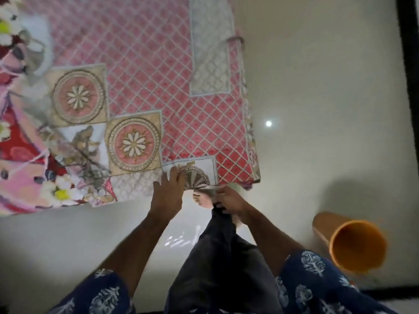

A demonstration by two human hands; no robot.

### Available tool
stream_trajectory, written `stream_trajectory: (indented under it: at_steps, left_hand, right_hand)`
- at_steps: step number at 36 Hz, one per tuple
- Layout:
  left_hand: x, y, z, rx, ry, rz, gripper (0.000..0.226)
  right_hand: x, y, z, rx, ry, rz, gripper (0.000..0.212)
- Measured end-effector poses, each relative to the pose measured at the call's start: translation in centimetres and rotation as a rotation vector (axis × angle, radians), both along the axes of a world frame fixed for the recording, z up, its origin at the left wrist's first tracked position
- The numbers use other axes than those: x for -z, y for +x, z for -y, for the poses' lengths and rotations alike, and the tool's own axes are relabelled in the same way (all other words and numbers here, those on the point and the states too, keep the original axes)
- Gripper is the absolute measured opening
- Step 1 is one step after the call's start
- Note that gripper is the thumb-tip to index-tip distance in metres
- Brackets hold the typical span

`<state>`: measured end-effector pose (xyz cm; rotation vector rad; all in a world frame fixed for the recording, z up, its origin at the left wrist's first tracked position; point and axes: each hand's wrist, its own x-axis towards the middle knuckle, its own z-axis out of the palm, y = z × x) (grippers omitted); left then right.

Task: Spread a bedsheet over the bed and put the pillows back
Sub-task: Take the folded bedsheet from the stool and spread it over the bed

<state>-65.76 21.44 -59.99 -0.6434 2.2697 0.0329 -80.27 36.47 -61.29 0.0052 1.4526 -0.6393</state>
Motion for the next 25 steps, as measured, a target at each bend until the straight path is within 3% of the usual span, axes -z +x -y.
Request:
stream_trajectory:
  at_steps: [3,5,8,12,18,21,25]
  left_hand:
    - [0.7,-0.6,-0.5,0.099,-0.087,0.024,0.094]
    - [1.1,-0.8,-0.7,0.106,-0.117,0.028,0.086]
    - [1.9,-0.5,-0.6,0.161,-0.18,0.02,0.077]
    - [2.3,-0.4,0.3,0.18,-0.202,-0.036,0.075]
    - [1.2,-1.4,1.9,0.274,-0.211,-0.1,0.05]
    - [0.5,-2.0,2.0,0.376,-0.188,-0.166,0.037]
    - [0.1,-2.3,1.0,0.492,-0.077,-0.359,0.04]
  right_hand:
    - [2.3,1.8,-1.2,0.194,-0.019,0.072,0.01]
    - [4.1,3.3,-1.8,0.318,-0.013,0.131,0.02]
    - [5.6,4.9,-2.1,0.432,-0.048,0.217,0.016]
    - [5.3,5.5,-2.7,0.472,-0.089,0.256,0.021]
    - [4.6,5.2,-2.6,0.542,-0.113,0.224,0.018]
    - [3.6,4.8,-1.5,0.558,-0.156,0.199,0.018]
    - [2.5,4.3,0.4,0.626,-0.194,0.179,0.025]
